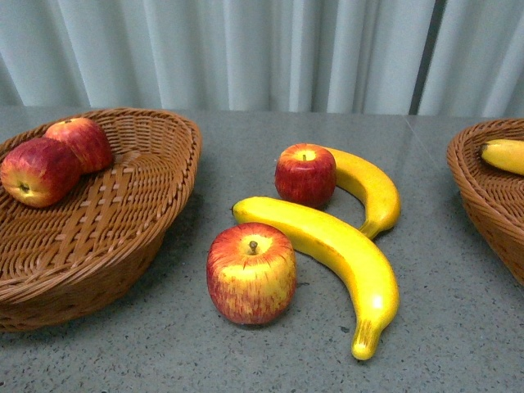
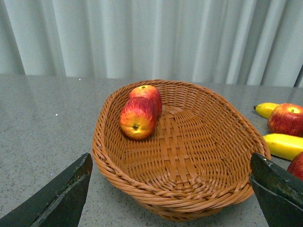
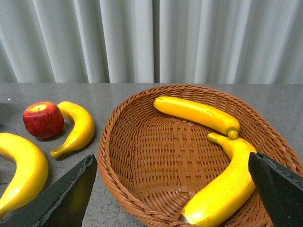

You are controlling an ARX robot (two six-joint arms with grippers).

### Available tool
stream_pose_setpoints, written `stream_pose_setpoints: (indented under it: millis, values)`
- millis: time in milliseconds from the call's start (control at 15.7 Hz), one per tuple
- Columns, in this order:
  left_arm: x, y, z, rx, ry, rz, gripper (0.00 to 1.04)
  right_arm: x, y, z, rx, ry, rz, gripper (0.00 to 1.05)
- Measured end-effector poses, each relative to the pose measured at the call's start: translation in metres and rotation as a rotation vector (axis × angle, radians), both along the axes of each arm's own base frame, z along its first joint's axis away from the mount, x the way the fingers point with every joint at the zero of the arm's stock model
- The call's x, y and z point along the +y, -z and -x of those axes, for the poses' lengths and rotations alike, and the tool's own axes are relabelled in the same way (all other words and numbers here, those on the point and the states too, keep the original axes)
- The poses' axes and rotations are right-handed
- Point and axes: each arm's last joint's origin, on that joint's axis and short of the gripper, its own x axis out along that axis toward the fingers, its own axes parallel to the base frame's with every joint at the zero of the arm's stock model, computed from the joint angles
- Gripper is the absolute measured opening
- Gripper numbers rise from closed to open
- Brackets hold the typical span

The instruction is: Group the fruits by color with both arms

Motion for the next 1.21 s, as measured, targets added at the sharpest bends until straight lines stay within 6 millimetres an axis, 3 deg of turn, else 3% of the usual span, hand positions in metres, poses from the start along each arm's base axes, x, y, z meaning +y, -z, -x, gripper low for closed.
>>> stream_pose_setpoints:
  millis: [701,764,828,1019,1210]
  values:
    - [0.0,0.0,0.0,0.0,0.0,0.0,0.98,0.0,0.0,0.0,0.0,0.0,0.0,0.98]
    - [-0.001,0.002,0.001,0.127,-0.057,0.02,0.98,0.0,0.0,0.0,0.0,0.0,0.001,0.98]
    - [-0.006,-0.002,-0.002,0.277,-0.119,0.021,0.98,0.0,0.0,0.0,-0.001,0.003,0.002,0.98]
    - [-0.016,-0.045,-0.024,0.18,-0.129,0.033,0.98,0.0,0.0,0.0,-0.002,0.003,0.003,0.98]
    - [-0.043,-0.08,-0.072,0.137,0.102,-0.038,0.98,0.0,0.0,0.0,-0.002,0.003,0.004,0.98]
